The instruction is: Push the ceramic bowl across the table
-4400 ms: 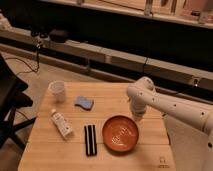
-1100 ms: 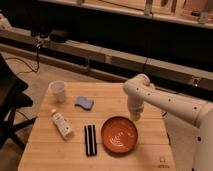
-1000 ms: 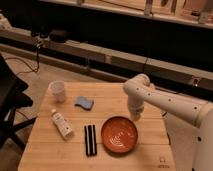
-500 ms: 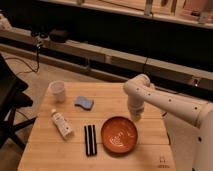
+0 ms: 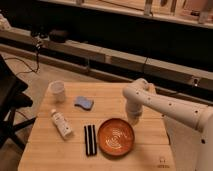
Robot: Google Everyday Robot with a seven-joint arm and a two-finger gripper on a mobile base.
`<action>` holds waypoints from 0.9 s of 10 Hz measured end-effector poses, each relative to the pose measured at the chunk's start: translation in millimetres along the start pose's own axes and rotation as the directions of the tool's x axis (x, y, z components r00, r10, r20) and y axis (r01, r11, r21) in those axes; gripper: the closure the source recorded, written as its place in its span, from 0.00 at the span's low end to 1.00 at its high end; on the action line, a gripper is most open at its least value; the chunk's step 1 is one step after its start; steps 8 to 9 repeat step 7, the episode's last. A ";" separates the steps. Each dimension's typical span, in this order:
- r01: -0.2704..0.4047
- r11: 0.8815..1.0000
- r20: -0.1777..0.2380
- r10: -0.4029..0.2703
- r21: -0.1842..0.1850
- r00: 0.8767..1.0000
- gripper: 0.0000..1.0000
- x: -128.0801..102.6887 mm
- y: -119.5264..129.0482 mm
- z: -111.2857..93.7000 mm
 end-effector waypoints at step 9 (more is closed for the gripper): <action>0.159 0.987 0.000 -0.159 0.015 0.987 0.93 -98.3 21.8 1.0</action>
